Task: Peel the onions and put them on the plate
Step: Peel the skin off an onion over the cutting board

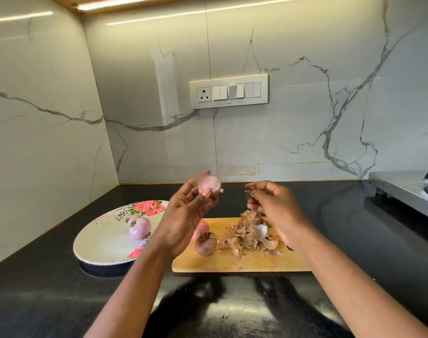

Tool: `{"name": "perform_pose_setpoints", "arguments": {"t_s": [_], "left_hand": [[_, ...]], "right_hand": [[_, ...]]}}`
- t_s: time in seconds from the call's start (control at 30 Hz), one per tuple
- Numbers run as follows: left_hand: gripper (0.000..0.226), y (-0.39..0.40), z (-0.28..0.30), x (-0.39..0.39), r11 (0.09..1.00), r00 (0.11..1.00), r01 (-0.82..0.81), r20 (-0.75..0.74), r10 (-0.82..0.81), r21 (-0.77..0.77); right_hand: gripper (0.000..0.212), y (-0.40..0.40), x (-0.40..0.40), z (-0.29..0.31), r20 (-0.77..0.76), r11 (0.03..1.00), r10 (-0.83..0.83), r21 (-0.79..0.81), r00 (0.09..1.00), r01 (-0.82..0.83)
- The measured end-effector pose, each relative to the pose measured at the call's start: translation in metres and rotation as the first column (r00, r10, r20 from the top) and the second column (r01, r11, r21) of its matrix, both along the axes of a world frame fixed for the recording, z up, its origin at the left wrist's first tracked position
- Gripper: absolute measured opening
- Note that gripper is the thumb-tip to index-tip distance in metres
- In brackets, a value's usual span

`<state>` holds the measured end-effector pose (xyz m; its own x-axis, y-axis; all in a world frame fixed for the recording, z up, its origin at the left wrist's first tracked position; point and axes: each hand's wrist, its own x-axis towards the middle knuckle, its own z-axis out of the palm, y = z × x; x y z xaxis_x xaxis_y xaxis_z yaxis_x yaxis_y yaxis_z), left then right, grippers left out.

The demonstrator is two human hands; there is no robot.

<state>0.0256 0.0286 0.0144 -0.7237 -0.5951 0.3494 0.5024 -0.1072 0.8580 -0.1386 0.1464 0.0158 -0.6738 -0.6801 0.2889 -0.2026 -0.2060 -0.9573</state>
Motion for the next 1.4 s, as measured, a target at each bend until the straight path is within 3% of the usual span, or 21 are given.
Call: {"name": "perform_pose_setpoints", "arguments": {"t_s": [0.07,0.1,0.17,0.27,0.33,0.4,0.43,0.5,0.67,0.77,0.87,1.0,1.2,1.4], "left_hand": [[0.050,-0.002,0.001,0.001,1.000,1.000,-0.026,-0.014,0.026,0.013],[0.051,-0.001,0.000,0.000,0.999,0.999,-0.036,-0.004,0.036,0.002],[0.052,0.000,-0.002,-0.002,0.997,0.997,-0.067,0.034,0.069,-0.047],[0.055,-0.002,-0.005,-0.002,0.981,0.988,-0.130,0.066,0.141,-0.146],[0.055,-0.003,-0.005,-0.001,0.949,0.971,-0.188,0.098,0.218,-0.252],[0.054,-0.001,-0.005,-0.001,0.912,0.953,-0.221,0.123,0.278,-0.345],[0.053,0.001,-0.005,-0.001,0.899,0.948,-0.229,0.125,0.293,-0.374],[0.054,0.002,-0.005,-0.002,0.880,0.939,-0.241,0.130,0.317,-0.408],[0.047,0.001,-0.007,-0.004,0.846,0.916,-0.257,0.161,0.367,-0.467],[0.043,0.003,-0.008,-0.005,0.822,0.907,-0.262,0.163,0.389,-0.506],[0.046,0.005,-0.007,-0.005,0.812,0.904,-0.255,0.169,0.393,-0.526],[0.043,0.008,-0.007,-0.005,0.801,0.906,-0.248,0.161,0.390,-0.545],[0.042,0.009,-0.008,-0.004,0.798,0.911,-0.237,0.158,0.380,-0.554],[0.043,0.012,-0.007,-0.003,0.819,0.925,-0.200,0.172,0.338,-0.537]], "right_hand": [[0.018,0.007,-0.004,-0.002,-0.386,0.973,0.022,0.220,0.922,0.069],[0.016,0.007,-0.003,-0.003,-0.485,0.947,0.099,0.315,0.869,0.068],[0.019,0.006,0.003,-0.006,-0.589,0.897,0.218,0.436,0.778,0.078],[0.024,0.001,0.006,-0.007,-0.697,0.918,0.146,0.360,0.702,0.166],[0.023,0.003,0.006,-0.001,-0.600,0.966,0.060,0.235,0.798,0.105],[0.025,0.003,0.008,0.005,-0.319,0.987,0.142,0.123,0.937,-0.108],[0.025,0.003,0.010,0.006,-0.200,0.978,0.205,0.069,0.958,-0.195],[0.020,0.000,0.014,0.005,-0.141,0.972,0.233,0.005,0.962,-0.234],[0.012,-0.005,0.009,0.000,-0.197,0.981,0.151,-0.094,0.969,-0.172],[0.016,-0.005,0.007,-0.001,-0.317,0.990,0.079,-0.089,0.945,-0.112],[0.019,-0.004,0.009,-0.004,-0.530,0.997,-0.056,-0.073,0.846,0.021],[0.014,-0.003,0.013,-0.007,-0.647,0.981,-0.189,-0.164,0.739,0.107],[0.008,-0.006,0.020,-0.007,-0.677,0.960,-0.278,-0.227,0.681,0.167],[0.009,-0.004,0.018,-0.006,-0.615,0.956,-0.289,-0.218,0.733,0.194]]}}
